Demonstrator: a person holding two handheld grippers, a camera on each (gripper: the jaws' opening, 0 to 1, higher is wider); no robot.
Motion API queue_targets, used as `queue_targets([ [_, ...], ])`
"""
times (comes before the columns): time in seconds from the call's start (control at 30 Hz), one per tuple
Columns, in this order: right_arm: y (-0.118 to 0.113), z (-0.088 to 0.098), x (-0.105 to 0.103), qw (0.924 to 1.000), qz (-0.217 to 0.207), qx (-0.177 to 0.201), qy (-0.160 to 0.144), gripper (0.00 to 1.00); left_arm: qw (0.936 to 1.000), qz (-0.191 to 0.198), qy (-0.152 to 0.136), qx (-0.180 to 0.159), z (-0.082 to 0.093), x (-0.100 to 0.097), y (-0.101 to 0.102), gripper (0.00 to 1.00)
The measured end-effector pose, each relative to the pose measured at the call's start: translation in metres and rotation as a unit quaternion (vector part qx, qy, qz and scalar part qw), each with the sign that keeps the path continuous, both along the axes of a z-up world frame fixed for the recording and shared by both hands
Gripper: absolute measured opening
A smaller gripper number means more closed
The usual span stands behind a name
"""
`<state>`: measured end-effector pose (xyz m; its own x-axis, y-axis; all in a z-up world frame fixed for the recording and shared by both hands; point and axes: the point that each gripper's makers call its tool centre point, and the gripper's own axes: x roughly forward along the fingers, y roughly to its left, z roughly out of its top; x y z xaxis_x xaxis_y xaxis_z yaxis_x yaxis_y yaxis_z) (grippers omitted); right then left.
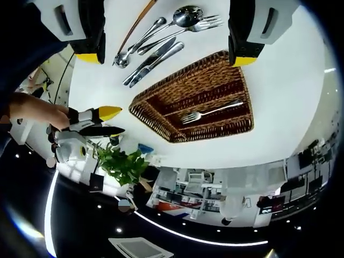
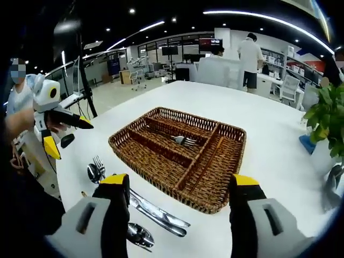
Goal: Arrange the knives, forks, and spoons in their matching storage slots by inserting each utensil handle-first until every utensil is classified and aligned in the correct compartment
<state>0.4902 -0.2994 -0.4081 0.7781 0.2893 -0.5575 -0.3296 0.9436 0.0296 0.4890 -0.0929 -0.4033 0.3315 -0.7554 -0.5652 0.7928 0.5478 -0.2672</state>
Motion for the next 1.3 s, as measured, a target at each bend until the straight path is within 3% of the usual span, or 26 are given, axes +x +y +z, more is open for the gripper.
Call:
queue_targets([
  [0.33, -0.006, 0.003, -0.027, 0.9998, -0.002, -0.02, -0.001, 0.89, 0.9999, -0.007, -0.008, -0.006, 0.001, -0.007, 0.003, 1.0],
  [0.63, -0.003, -0.004, -0.042, 0.9998, -0.006, -0.014, 0.007, 0.89, 0.9996, -0.019, 0.005, 0.019, -0.018, -0.013, 0.014, 0.99],
  [0.87, 0.0, -0.011, -0.048, 0.9998, -0.013, -0.004, 0.014, 0.86, 0.9991, -0.019, 0.03, 0.025, -0.033, -0.009, 0.023, 0.91],
  [1.1, 0.003, -0.017, -0.054, 0.9997, -0.015, 0.0, 0.02, 0.85, 0.9974, -0.002, 0.07, 0.015, -0.044, 0.001, 0.035, 0.76],
  [1.2, 0.004, -0.019, -0.056, 0.9996, -0.016, 0.0, 0.022, 0.84, 0.9947, 0.028, 0.099, -0.01, -0.048, 0.009, 0.04, 0.71],
  [1.3, 0.006, -0.019, -0.057, 0.9996, -0.016, 0.0, 0.023, 0.83, 0.9938, 0.036, 0.105, -0.008, -0.054, 0.015, 0.046, 0.66],
])
